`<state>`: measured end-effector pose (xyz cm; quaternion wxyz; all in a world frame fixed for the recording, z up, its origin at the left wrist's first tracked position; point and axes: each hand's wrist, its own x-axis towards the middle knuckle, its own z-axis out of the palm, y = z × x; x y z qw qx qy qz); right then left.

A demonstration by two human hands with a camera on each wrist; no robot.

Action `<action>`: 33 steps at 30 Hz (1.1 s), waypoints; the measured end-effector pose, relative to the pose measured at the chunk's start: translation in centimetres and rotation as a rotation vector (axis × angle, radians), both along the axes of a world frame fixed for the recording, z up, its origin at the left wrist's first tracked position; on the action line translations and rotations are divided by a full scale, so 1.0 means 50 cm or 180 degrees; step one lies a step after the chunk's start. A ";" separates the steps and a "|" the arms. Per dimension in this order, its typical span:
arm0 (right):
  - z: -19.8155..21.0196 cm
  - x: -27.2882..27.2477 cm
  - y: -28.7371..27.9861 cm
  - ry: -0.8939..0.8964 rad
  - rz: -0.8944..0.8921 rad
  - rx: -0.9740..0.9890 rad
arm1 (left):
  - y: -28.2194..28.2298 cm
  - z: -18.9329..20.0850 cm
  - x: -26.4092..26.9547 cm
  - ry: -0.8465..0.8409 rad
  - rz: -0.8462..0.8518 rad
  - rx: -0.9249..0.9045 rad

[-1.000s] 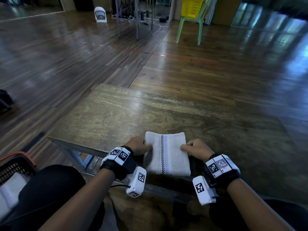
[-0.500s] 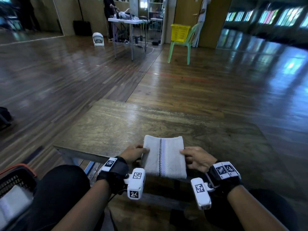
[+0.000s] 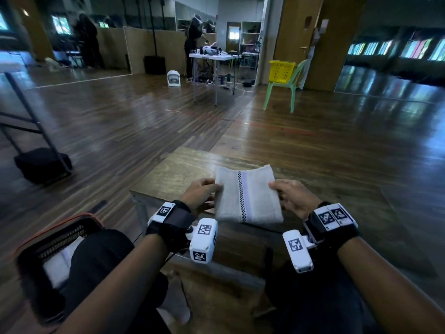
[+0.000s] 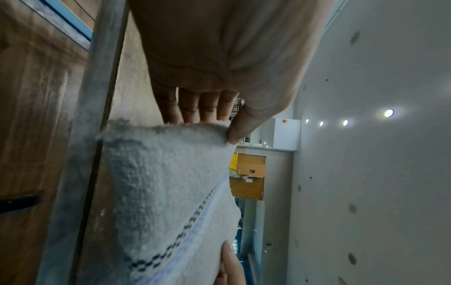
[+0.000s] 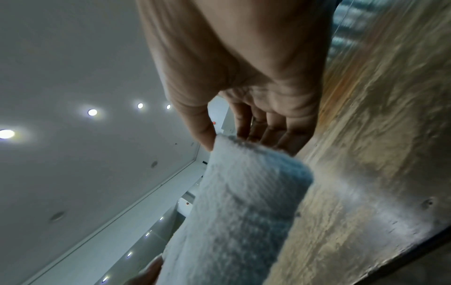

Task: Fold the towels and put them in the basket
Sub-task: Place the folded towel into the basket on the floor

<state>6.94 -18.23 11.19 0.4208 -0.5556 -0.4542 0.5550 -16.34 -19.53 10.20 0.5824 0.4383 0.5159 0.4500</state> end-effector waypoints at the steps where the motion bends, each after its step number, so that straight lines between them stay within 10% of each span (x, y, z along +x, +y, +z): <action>1: 0.004 -0.008 -0.001 -0.0001 0.0049 0.0018 | -0.008 0.006 -0.008 -0.0039 0.0058 0.0031; 19: 0.051 -0.388 0.034 -0.0056 0.1951 0.0421 | -0.198 0.067 -0.303 -0.0069 0.2023 0.0257; 33: -0.026 -0.746 0.016 -0.0201 0.2984 0.0039 | -0.328 -0.034 -0.559 -0.0064 0.3076 0.0093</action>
